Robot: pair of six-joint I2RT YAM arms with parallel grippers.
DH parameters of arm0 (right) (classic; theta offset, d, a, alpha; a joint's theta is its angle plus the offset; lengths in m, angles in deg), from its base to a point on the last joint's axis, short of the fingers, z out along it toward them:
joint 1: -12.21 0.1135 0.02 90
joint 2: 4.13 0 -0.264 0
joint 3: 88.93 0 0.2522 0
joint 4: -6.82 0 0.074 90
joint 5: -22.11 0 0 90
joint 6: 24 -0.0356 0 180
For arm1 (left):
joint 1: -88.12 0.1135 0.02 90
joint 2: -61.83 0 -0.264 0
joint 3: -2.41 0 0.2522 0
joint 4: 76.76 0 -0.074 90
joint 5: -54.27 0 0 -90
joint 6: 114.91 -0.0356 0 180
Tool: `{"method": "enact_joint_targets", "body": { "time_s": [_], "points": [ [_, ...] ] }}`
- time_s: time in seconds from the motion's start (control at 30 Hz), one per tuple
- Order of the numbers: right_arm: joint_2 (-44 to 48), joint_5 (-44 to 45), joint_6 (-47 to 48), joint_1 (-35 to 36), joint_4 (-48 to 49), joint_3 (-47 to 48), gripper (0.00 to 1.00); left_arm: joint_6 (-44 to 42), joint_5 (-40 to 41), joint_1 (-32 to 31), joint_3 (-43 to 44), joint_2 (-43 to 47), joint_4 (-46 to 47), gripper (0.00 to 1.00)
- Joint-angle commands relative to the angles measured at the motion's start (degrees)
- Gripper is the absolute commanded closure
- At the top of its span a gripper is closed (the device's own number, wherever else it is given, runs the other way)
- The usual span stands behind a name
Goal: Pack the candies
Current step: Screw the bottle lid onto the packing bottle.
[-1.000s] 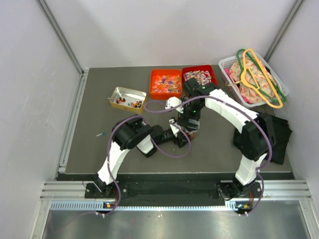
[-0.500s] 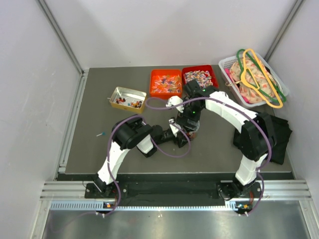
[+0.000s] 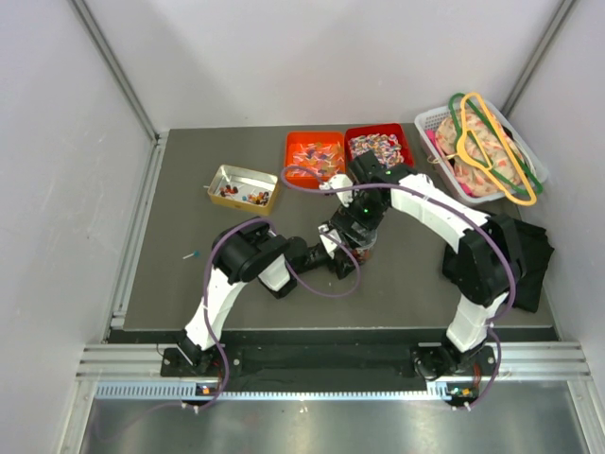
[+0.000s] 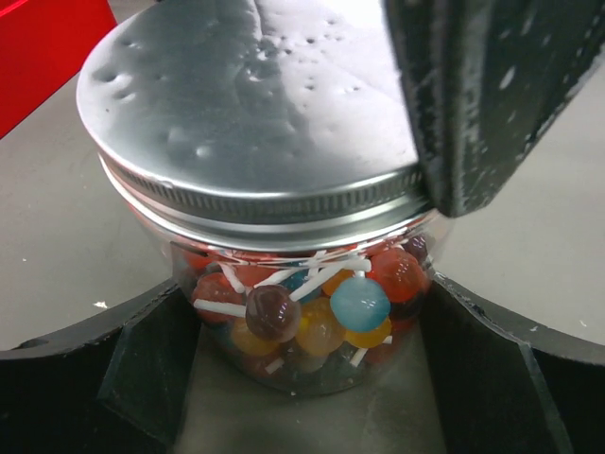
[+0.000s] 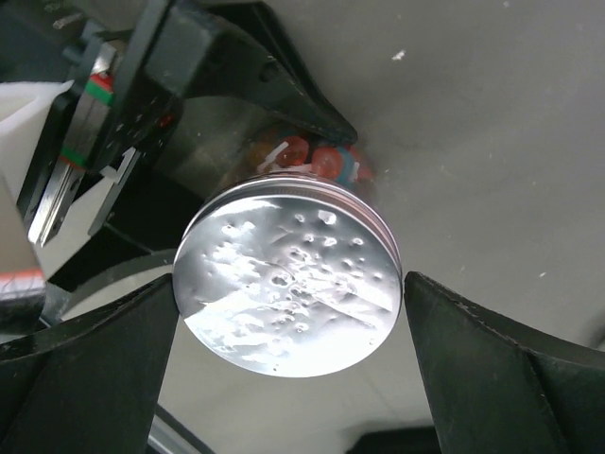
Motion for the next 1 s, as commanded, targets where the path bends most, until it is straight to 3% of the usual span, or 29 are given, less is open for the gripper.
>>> {"method": "enact_joint_targets", "body": {
  "time_s": [0.0,0.43,0.97],
  "points": [
    [0.39,5.27,-7.82,0.14,10.83,-1.94,0.01,-0.03,-0.36,-0.55,-0.91,-2.42,-0.36,0.31],
    [-2.33,13.0,-23.2,0.84,11.71,2.01,0.01,-0.12,-0.54,-0.55,-0.91,-2.51,-0.27,0.32],
    [-0.93,19.51,-21.63,-0.65,14.0,3.16,0.01,0.06,-0.45,-0.55,-0.91,-2.51,0.08,0.32]
  ]
}}
